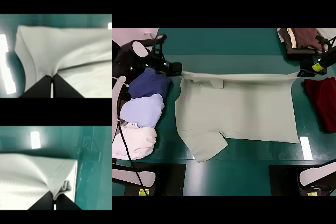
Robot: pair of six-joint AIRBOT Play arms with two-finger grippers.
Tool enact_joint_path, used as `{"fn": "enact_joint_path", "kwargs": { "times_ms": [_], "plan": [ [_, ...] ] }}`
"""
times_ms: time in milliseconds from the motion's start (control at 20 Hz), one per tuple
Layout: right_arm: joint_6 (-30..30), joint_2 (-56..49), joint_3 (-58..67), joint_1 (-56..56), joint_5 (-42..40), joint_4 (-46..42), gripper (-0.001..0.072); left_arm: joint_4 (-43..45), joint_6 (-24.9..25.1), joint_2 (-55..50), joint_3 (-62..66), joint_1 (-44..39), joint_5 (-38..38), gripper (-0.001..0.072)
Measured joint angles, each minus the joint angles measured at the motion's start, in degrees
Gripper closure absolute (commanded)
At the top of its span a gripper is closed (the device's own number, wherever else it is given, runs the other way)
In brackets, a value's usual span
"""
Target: Fold the shirts.
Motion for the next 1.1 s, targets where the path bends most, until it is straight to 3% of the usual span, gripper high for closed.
{"fn": "enact_joint_path", "kwargs": {
  "times_ms": [100, 150, 200, 250, 500, 700, 800, 1100],
  "plan": [
    [-0.20, 1.68, -5.68, 0.37, -1.84, 0.15, 0.0691, -0.09, 0.92, -0.15, -2.97, 0.09, -1.29, 0.0683],
    [-0.28, 2.58, -8.57, 0.55, -2.82, 0.33, 0.0660, -0.28, 1.11, -0.17, -4.55, 0.11, -1.66, 0.0562],
    [-0.33, 3.26, -11.26, 0.74, -3.76, 0.46, 0.0458, -0.39, 1.29, -0.22, -6.19, 0.13, -1.86, 0.0349],
    [-0.42, 3.72, -13.42, 0.90, -4.46, 0.50, 0.0299, -0.31, 1.29, -0.26, -7.52, 0.15, -2.25, 0.0301],
    [-1.05, 6.73, -18.34, 0.37, -5.25, 3.21, 0.0296, -0.11, 1.03, 3.28, -10.95, 0.17, -4.57, 0.0301],
    [-3.56, 14.71, -22.75, -0.61, -2.73, 4.96, 0.0295, 2.93, -0.81, 13.57, -20.13, 0.22, -8.09, 0.0298],
    [-4.46, 20.28, -27.06, -0.85, -2.89, 5.22, 0.0295, 3.48, -2.10, 20.06, -28.28, 0.17, -8.98, 0.0115],
    [-5.42, 33.18, -39.78, -1.07, -5.73, 5.66, 0.0295, -2.58, -5.11, 34.47, -50.58, 0.17, -8.85, 0.0118]
  ]
}}
